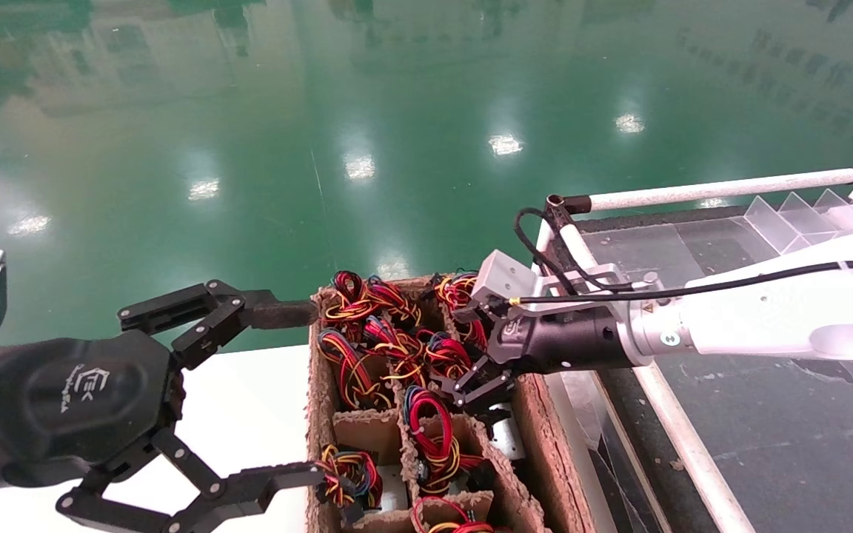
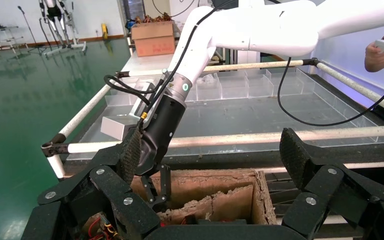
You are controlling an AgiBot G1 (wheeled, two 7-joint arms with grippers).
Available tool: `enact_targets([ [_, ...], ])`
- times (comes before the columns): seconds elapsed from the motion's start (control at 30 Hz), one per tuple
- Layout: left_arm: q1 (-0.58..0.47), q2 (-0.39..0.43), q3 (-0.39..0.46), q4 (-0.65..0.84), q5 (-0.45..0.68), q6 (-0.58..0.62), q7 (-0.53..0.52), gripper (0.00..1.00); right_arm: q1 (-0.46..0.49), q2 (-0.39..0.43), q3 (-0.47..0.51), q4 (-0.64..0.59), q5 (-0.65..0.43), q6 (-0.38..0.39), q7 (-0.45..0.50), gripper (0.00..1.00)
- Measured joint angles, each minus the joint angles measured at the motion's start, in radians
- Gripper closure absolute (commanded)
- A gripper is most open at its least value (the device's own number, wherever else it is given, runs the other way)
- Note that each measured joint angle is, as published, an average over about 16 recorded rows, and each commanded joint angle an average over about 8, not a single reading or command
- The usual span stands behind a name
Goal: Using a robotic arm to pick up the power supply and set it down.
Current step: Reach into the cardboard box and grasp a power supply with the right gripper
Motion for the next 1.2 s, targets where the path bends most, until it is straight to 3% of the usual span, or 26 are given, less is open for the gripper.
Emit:
enact_targets([
  [0.6,0.0,0.0,0.001,0.0,-0.001,0.0,0.0,0.0,0.009,-0.014,0.017,-0.152,0.032,-0.021,-0.103,1.0],
  [1.2,0.0,-0.001,0.002,0.0,-0.001,-0.001,0.001,0.0,-0.002,-0.03,0.039,-0.219,0.059,0.011,-0.167,1.0],
])
